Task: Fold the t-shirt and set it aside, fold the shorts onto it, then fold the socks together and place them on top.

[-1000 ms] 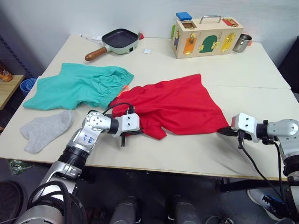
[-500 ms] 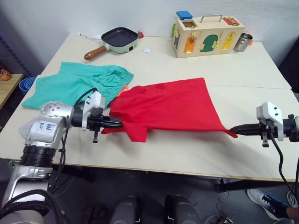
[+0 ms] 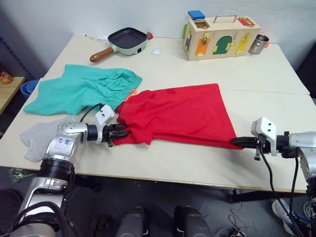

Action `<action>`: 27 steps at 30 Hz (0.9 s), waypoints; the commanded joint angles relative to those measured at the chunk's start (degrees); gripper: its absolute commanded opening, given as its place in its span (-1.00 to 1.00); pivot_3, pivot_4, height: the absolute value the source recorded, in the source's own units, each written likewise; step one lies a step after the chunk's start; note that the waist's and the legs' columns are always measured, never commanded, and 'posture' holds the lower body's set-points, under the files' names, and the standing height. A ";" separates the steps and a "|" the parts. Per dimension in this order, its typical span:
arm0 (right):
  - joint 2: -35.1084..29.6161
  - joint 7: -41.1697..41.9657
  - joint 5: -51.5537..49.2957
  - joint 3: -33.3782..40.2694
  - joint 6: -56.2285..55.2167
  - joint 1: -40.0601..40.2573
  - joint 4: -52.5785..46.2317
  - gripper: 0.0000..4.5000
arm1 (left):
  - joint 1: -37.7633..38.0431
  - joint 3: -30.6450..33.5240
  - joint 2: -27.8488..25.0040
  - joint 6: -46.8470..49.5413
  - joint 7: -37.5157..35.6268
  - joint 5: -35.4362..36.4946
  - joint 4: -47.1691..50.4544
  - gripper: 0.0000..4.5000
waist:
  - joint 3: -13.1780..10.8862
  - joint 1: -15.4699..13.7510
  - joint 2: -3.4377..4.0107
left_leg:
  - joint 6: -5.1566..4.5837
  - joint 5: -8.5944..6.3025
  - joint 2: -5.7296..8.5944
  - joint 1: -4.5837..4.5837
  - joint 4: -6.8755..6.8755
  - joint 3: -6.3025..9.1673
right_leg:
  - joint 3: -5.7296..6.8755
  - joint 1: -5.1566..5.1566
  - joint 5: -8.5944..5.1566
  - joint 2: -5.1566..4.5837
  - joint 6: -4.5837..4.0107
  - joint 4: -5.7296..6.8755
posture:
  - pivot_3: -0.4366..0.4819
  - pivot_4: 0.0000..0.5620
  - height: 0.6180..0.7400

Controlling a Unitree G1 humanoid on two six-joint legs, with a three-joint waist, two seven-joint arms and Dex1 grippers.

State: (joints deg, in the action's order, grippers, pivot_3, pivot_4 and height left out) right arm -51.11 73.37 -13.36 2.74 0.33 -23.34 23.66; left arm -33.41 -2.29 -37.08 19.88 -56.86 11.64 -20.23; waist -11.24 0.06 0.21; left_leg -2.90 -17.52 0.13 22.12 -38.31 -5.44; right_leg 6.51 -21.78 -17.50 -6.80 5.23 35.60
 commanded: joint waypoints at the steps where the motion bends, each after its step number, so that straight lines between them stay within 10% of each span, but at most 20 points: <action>1: -0.01 -1.65 -0.57 2.19 -1.31 0.68 -2.03 -1.00 | 3.41 4.35 -2.13 -3.74 -0.31 1.94 5.97 0.23 | 0.00 0.03 0.00 | 0.00 0.00 0.00 0.00 0.01 0.00 | 0.00 0.00 0.00 0.00 0.00 0.00 | -0.05 -0.47 1.00; 5: 0.26 -2.38 -1.04 2.23 -0.91 1.89 -3.17 -1.00 | 8.98 6.80 -6.04 -8.67 -6.72 4.95 14.41 0.77 | -0.01 0.16 -0.01 | 0.05 -0.02 -0.04 0.01 0.06 0.01 | 0.00 -0.06 0.00 0.01 0.00 -0.04 | -0.05 -0.47 1.00; 27: 1.75 -2.90 -2.45 1.84 1.99 4.07 -7.16 -1.00 | 11.40 -8.17 -0.59 -42.04 -0.30 -14.90 13.48 0.77 | 0.00 -0.02 0.00 | 0.03 0.00 0.00 -0.01 0.10 -0.01 | 0.01 -0.03 0.00 -0.04 0.00 -0.07 | -0.05 -0.47 1.00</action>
State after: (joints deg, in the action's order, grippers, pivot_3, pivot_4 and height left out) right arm -49.35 70.53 -14.67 3.08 1.85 -19.52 18.18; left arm -21.20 -9.70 -37.98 -19.04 -58.90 -0.90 -5.81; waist -11.24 0.04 0.21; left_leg -2.87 -17.53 0.12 22.12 -38.21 -5.45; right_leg 6.51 -21.81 -17.50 -6.84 5.23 35.54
